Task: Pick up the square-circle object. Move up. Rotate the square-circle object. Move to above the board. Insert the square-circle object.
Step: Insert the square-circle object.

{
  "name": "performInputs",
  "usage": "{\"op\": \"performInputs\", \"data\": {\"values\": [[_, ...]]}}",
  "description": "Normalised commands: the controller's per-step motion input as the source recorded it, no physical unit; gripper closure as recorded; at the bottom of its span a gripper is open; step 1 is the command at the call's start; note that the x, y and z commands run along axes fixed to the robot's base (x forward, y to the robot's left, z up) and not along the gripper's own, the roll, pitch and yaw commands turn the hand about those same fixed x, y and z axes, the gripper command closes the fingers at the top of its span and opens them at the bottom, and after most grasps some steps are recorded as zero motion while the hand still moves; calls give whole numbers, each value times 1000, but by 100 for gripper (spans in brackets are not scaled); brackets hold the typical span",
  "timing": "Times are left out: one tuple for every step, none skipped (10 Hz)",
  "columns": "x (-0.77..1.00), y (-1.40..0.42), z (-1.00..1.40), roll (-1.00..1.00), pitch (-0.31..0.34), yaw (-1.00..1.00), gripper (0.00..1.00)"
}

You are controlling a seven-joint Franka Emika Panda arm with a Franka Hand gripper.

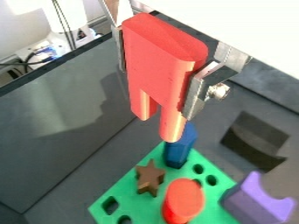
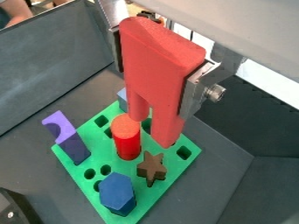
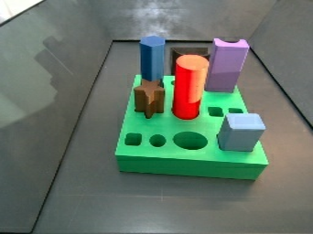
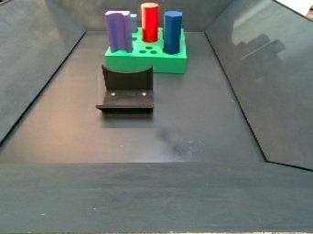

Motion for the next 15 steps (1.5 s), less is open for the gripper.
{"op": "performInputs", "data": {"values": [[-231, -800, -1000, 44, 0, 66, 100], [-223, -797, -1000, 44, -3, 77, 100], [-209, -763, -1000, 47, -3, 111, 100], [-117, -589, -1000, 30, -7, 249, 100], [0, -411, -1000, 23, 0, 294, 100], [9, -237, -1000, 16, 0, 294, 100], [57, -189, -1000, 0, 0, 260, 100], [126, -183, -1000, 0, 0, 154, 100], [106, -71, -1000, 0, -30, 0, 100], [60, -14, -1000, 20, -51, 0, 100], [57, 0, -1000, 51, -76, 0, 100], [100, -6, -1000, 70, -94, -17, 100], [131, -3, -1000, 79, -106, -29, 100], [0, 0, -854, 136, -154, 0, 100], [-29, 0, -683, 226, -194, 0, 100]]}}
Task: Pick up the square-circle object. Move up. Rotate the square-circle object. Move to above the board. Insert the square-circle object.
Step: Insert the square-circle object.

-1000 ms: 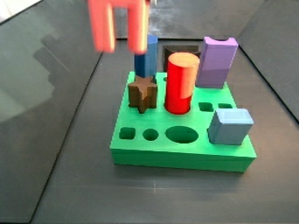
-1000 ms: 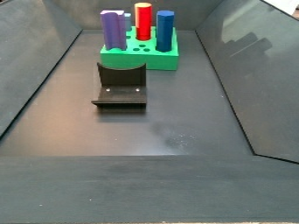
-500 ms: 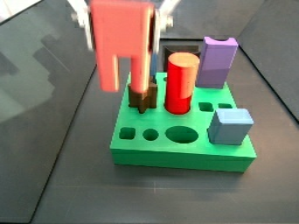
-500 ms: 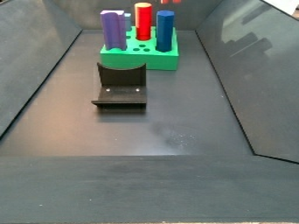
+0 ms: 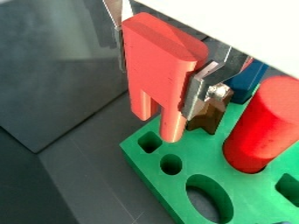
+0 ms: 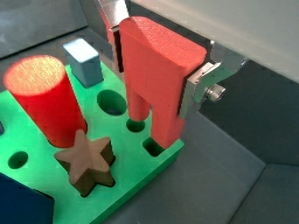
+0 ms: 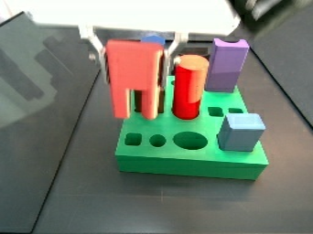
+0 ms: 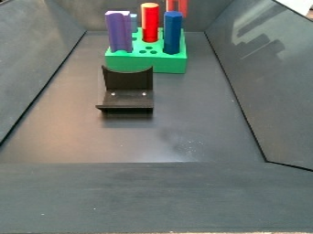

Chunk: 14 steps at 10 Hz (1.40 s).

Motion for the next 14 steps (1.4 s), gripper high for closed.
{"op": "performInputs", "data": {"values": [[-54, 0, -534, 307, -210, 9, 100], [-54, -54, -480, 343, -214, 17, 100], [-31, -186, -620, 217, -241, 3, 100], [0, -91, -640, 0, -251, 0, 100], [89, -94, -474, -36, -179, 0, 100], [214, -11, -391, -81, -91, 0, 100], [197, 0, -397, -100, -84, 0, 100], [34, 0, -334, -110, -94, 0, 100], [0, -40, -260, -124, -94, 0, 100], [0, -80, -246, -120, -90, 0, 100], [0, -69, -251, -104, -86, 0, 100], [23, -66, -289, -80, -71, 0, 100], [103, -117, -291, -86, -54, 0, 100], [163, -166, -306, -93, -49, -3, 100]]}}
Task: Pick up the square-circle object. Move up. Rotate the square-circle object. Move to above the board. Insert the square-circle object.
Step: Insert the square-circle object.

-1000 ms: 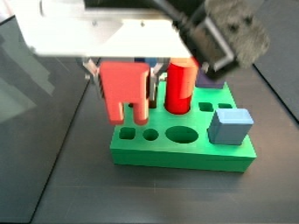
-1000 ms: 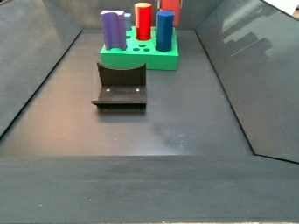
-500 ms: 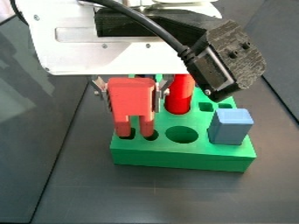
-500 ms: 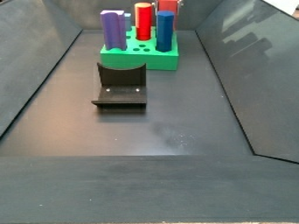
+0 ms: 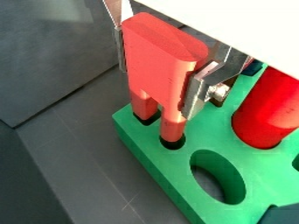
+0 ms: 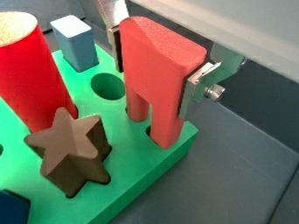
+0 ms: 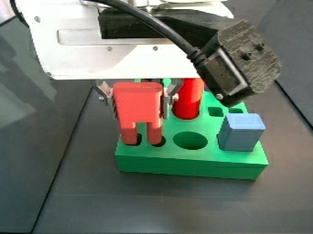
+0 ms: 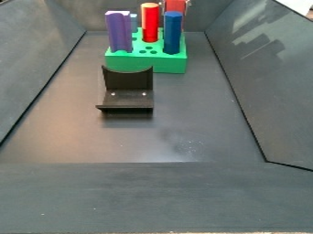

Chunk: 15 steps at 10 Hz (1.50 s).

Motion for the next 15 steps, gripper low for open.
{"op": "performInputs", "data": {"values": [[194, -143, -377, -80, -53, 0, 100], [209, -29, -474, 0, -59, 0, 100], [200, 0, -494, 31, -50, 0, 100], [140, 0, -471, 123, -26, 0, 100], [100, 23, -460, 163, -17, -17, 100], [37, 60, -446, 190, -11, -46, 100], [0, 66, -440, 163, -16, -91, 100], [0, 60, -434, 109, -26, -151, 100], [0, 74, -443, 89, -34, -209, 100], [0, 69, -446, 87, -36, -211, 100], [-34, 26, -517, 21, -74, -209, 100], [-26, 0, -597, 11, -109, -206, 100], [-66, 0, -803, 10, -209, -203, 100], [-80, 0, -857, 30, -184, -229, 100], [-114, 0, -894, 63, -160, -217, 100]]}}
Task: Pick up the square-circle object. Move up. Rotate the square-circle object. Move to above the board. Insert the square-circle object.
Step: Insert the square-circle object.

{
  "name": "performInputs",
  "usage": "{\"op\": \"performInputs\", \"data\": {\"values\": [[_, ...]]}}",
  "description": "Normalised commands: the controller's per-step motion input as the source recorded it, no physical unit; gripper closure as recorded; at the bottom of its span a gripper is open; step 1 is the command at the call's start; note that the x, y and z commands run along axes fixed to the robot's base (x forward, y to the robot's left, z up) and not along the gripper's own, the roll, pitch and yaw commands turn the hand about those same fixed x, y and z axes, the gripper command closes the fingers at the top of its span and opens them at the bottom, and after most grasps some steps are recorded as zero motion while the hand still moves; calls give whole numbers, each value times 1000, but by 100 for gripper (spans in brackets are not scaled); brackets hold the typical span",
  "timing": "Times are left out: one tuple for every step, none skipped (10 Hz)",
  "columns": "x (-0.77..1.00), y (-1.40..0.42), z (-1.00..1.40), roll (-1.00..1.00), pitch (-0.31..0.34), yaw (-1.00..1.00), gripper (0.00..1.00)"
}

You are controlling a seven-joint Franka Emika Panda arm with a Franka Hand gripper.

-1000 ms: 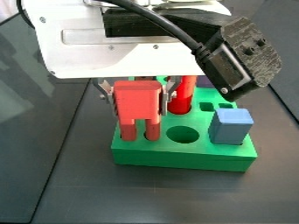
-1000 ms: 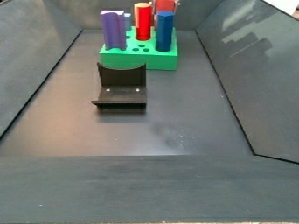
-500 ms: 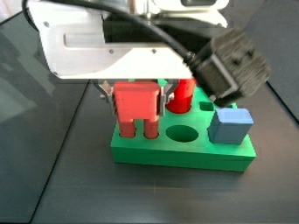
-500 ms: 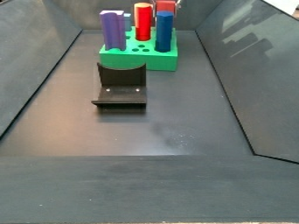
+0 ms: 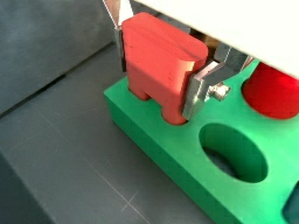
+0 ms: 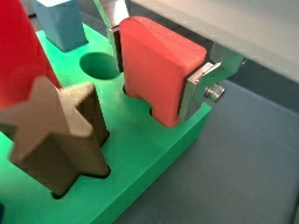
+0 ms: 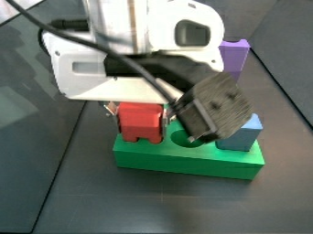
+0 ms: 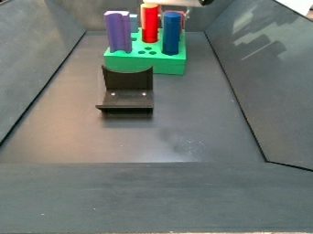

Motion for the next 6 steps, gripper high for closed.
{"op": "performInputs", "data": {"values": [[-89, 43, -851, 91, -181, -89, 100], [-60, 17, -823, 96, -196, -43, 100], [-29, 0, -800, 43, -219, 0, 100], [0, 43, -337, -223, -194, -9, 100], [0, 69, -289, -236, -196, 0, 100], [0, 0, -57, 0, -4, 0, 100]]}}
